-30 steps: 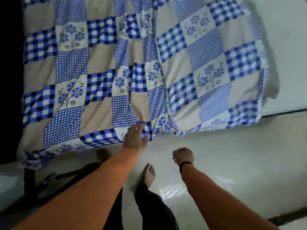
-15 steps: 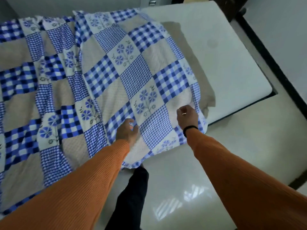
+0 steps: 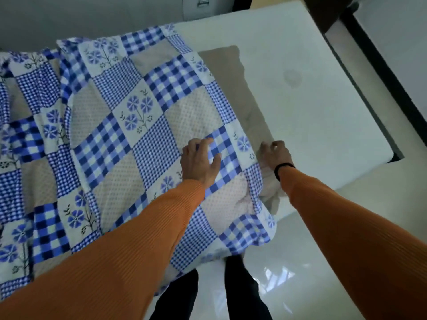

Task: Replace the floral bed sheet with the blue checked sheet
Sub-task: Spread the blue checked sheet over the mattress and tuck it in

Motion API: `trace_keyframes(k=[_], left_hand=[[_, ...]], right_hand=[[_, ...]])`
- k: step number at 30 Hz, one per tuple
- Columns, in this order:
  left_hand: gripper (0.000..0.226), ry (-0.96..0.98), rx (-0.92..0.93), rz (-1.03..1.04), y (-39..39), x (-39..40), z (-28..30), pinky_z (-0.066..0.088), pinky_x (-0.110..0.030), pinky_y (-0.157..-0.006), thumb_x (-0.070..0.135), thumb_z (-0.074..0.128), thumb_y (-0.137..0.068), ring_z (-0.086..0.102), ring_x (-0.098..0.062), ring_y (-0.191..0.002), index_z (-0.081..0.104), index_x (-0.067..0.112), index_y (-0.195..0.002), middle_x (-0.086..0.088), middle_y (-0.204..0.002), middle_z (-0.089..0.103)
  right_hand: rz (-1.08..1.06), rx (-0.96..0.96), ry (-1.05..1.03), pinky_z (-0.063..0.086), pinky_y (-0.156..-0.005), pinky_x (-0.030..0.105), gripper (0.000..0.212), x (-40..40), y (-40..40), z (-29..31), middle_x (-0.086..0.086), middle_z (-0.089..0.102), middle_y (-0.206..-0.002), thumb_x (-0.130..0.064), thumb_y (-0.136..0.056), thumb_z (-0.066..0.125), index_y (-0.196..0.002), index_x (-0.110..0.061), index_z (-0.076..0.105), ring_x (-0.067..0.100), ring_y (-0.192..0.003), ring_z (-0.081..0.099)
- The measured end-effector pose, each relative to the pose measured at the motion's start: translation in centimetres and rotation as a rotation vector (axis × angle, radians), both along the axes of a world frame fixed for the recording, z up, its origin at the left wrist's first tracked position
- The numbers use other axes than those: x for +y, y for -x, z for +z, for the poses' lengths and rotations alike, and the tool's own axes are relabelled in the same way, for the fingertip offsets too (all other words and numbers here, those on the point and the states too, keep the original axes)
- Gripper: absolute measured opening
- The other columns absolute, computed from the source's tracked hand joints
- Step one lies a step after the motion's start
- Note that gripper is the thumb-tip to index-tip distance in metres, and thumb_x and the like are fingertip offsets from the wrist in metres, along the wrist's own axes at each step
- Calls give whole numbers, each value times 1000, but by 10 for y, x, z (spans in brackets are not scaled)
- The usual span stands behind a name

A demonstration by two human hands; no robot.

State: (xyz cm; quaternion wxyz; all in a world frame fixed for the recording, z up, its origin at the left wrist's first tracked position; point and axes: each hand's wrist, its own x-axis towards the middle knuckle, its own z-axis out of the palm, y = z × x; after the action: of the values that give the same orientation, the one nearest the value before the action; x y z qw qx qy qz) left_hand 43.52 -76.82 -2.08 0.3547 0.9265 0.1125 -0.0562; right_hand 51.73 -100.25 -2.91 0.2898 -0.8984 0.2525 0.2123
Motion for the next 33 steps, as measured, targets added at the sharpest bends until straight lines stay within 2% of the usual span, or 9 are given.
trace_keyframes(k=[5,9,12,16,22,26,29,31,33], left_hand=[[66,-133,74,34,-42,-29,-12,37,-60,-104,66,54,-90,25,-34,-141,40,32,-145,-8,-158,25],[91,-172,233,197,-56,-63,-13,17,-70,-112,87,39,-82,7,-35,-152,24,35,-154,-11,-166,8],[105,-231,262,305,-66,-82,-8,16,-74,-112,95,29,-73,3,-37,-153,14,35,-158,-11,-167,2],[99,-166,305,380,-80,-92,-3,5,-72,-115,93,30,-79,-4,-32,-155,-3,43,-157,-6,-169,-4],[95,58,360,578,-85,-94,-16,11,-67,-119,88,17,-81,7,-32,-153,7,37,-160,-2,-168,7],[90,276,677,639,-80,-88,-55,20,-59,-121,79,19,-93,18,-41,-152,18,22,-162,-15,-168,14],[126,409,816,585,-77,-88,-117,40,-62,-108,102,24,-68,40,-58,-131,38,8,-151,-31,-156,30],[111,483,761,540,-88,-104,-148,40,-42,-105,102,32,-66,56,-38,-121,53,23,-141,-15,-145,52],[121,597,684,515,-112,-126,-69,39,-41,-109,110,37,-44,58,-26,-119,60,25,-128,-6,-139,58]], right_hand=[[41,103,-215,45,-90,35,84,-21,-52,-15,7,62,-126,-80,-82,55,-132,-12,55,28,-113,60],[165,114,-395,53,-79,28,68,-28,-73,-7,1,72,-112,-71,-79,69,-122,-18,67,13,-92,69],[277,-27,-436,57,-86,33,47,-28,-88,6,0,75,-113,-56,-87,72,-117,-20,70,14,-98,70],[322,-206,-434,58,-89,40,49,-48,-123,38,-7,75,-111,-58,-86,70,-120,-24,69,14,-101,70],[506,-413,-268,55,-75,41,37,-86,-176,87,-6,72,-96,-62,-90,60,-104,-28,66,20,-90,67],[540,-507,-206,46,-64,36,21,-106,-210,130,-8,65,-75,-46,-97,57,-79,-36,62,27,-80,65],[645,-565,-103,47,-65,36,22,-119,-229,172,0,72,-83,-44,-98,55,-93,-30,71,30,-85,67],[692,-594,-63,53,-72,40,27,-124,-238,205,1,75,-94,-48,-98,53,-109,-31,72,29,-91,69],[724,-633,-52,56,-80,45,32,-124,-241,241,1,76,-102,-50,-99,51,-118,-33,71,27,-97,69]])
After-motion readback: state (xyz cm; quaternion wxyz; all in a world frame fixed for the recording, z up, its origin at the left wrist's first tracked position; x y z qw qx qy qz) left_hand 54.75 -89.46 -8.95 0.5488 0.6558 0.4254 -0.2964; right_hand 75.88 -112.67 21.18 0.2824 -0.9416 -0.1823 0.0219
